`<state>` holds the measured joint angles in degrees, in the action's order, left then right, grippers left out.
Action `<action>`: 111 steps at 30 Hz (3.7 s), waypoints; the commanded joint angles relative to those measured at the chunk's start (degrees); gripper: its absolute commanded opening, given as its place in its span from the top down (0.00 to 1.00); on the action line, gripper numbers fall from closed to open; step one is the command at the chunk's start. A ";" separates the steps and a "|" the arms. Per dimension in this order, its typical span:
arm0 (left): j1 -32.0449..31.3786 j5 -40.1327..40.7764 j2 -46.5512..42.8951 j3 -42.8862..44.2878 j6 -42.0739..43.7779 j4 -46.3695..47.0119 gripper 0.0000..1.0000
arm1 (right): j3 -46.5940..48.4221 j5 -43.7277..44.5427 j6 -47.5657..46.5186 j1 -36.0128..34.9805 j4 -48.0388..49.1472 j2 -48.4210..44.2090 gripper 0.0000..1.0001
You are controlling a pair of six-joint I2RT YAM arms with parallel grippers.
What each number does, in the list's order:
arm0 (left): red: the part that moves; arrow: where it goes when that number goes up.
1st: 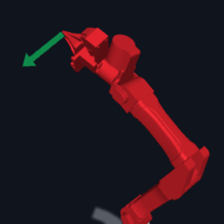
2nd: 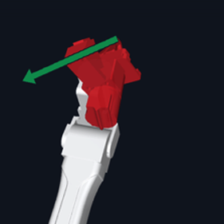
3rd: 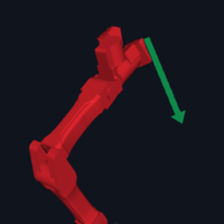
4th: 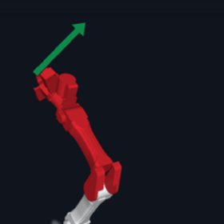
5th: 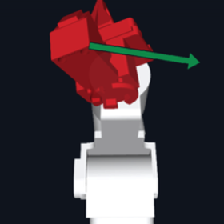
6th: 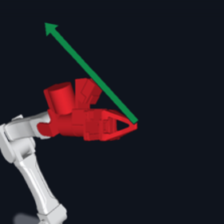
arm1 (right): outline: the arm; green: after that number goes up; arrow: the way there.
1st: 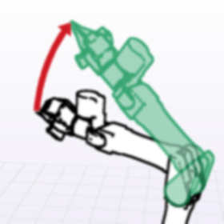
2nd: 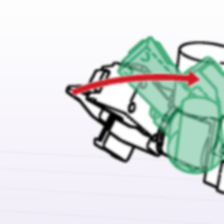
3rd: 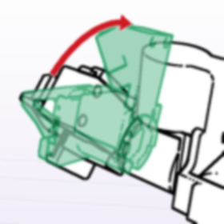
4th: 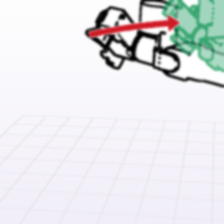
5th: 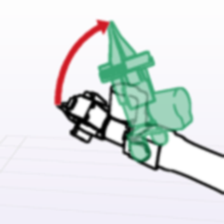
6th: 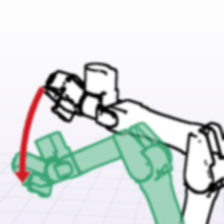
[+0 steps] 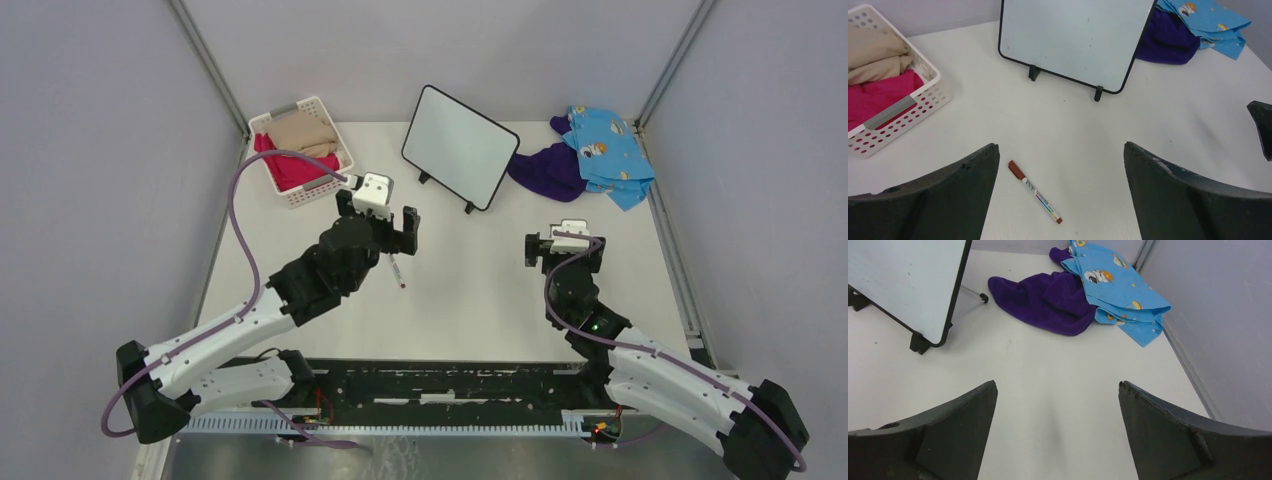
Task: Write a sentence on the whiteboard
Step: Move the whiteboard stand to the center of the board.
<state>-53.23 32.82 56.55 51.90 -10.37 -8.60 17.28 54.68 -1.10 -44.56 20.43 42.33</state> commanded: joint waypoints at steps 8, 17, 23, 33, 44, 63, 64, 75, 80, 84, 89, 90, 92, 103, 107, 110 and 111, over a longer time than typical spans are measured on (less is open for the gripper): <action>-0.20 -0.87 -2.77 -1.04 4.17 3.85 0.00 | 4.04 -6.28 -2.03 -0.07 -2.38 -0.62 0.02; -0.16 7.35 -2.62 -0.15 3.25 1.91 0.00 | 9.70 -7.45 10.39 2.83 -4.87 8.67 0.07; -0.20 10.00 -4.43 -0.39 3.29 2.22 0.00 | 11.06 -11.27 17.00 4.78 0.68 17.92 0.18; -0.20 10.49 -6.18 -0.83 3.30 2.47 0.01 | 22.74 -15.30 24.26 2.93 5.33 39.71 0.31; -0.20 10.64 -6.79 -0.66 2.70 2.22 0.01 | 40.47 -8.55 33.83 1.64 -6.60 57.23 0.35; -0.20 10.55 -7.04 -0.40 1.87 1.76 0.01 | 54.17 -6.31 40.90 1.68 -19.25 71.10 0.42; -0.20 10.58 -7.15 -0.40 1.85 1.70 0.01 | 54.23 -6.12 40.76 1.77 -19.11 71.37 0.43; -0.20 10.28 -7.24 -0.31 1.58 1.65 0.01 | 58.41 -6.49 40.72 3.44 -19.91 75.05 0.46; -0.14 10.40 -7.16 -0.31 1.52 1.66 0.01 | 60.58 -6.78 40.79 4.28 -20.96 77.07 0.48; -0.20 10.62 -7.27 -0.30 1.73 1.68 0.01 | 60.46 -7.32 41.02 5.12 -21.45 77.62 0.50; -0.20 10.59 -6.99 -0.31 1.64 1.74 0.01 | 61.90 -7.58 40.93 5.53 -22.07 78.87 0.50; -0.20 10.53 -6.92 -0.26 1.69 1.73 0.01 | 62.23 -7.61 40.86 5.61 -22.18 79.03 0.50; -0.20 10.52 -6.82 -0.31 1.65 1.66 0.01 | 62.50 -7.63 40.83 5.75 -22.39 79.51 0.51; -0.18 10.56 -6.50 -0.31 1.66 1.66 0.01 | 60.42 -7.67 39.65 6.04 -21.77 78.80 0.65; -0.20 10.52 -6.29 -0.31 1.59 1.66 0.01 | 58.06 -7.50 38.26 6.07 -20.86 77.44 0.72; -0.18 10.58 -6.15 -0.31 1.80 1.66 0.01 | 55.18 -7.26 36.40 6.06 -18.68 75.67 0.80; -0.20 10.67 -6.11 -0.31 1.84 1.66 0.01 | 53.78 -7.14 35.66 6.13 -18.07 75.16 0.82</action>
<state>-53.23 41.93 50.30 50.72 -8.03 -8.45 75.05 45.69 37.26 -38.89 0.71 120.99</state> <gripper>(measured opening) 0.992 0.232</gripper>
